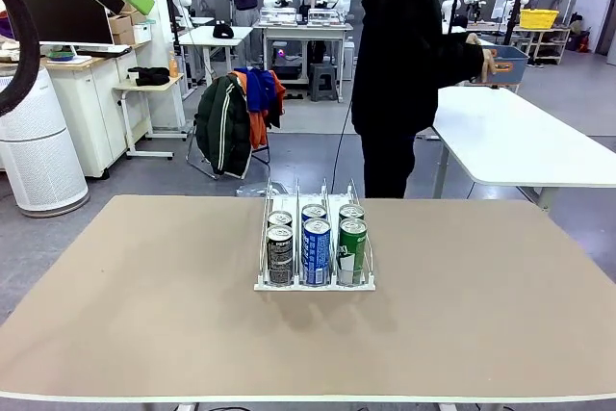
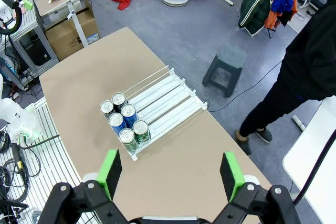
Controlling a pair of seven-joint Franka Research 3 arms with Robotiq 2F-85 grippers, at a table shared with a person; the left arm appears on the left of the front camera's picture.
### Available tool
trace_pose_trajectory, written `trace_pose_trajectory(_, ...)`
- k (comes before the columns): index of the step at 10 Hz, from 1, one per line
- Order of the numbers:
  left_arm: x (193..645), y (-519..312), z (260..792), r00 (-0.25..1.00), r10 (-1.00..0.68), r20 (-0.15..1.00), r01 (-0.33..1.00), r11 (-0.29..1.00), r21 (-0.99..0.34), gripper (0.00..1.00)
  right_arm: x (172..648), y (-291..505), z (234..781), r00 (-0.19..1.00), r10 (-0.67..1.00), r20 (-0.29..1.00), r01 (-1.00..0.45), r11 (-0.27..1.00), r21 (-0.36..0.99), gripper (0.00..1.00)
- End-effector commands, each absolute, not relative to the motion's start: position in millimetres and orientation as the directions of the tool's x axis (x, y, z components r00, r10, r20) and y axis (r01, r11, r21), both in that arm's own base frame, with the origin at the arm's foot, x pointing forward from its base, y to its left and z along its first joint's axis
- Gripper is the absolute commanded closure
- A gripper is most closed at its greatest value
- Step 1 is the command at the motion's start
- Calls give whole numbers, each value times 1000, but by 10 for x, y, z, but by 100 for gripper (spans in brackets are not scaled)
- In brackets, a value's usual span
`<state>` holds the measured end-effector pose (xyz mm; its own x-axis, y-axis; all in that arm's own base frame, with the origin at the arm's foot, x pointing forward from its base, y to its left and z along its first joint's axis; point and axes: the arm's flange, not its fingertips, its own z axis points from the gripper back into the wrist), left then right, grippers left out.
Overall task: Fill the beverage cans into the dispenser.
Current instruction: Pick up the Ionic drink handed by the human.
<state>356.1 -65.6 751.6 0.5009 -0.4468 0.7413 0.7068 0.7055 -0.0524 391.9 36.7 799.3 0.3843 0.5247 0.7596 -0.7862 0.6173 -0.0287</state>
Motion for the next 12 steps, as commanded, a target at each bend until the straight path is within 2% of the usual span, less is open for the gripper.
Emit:
trace_pose_trajectory(1, 3563, -653, 7508, 502, -447, 740, 707, 706, -53, 0, 3917, 366, 7996, 385, 523, 760, -785, 619, -28, 0)
trace_pose_trajectory(12, 3563, -653, 7508, 502, -447, 740, 707, 706, -53, 0, 3917, 366, 7996, 385, 523, 760, -785, 619, -28, 0)
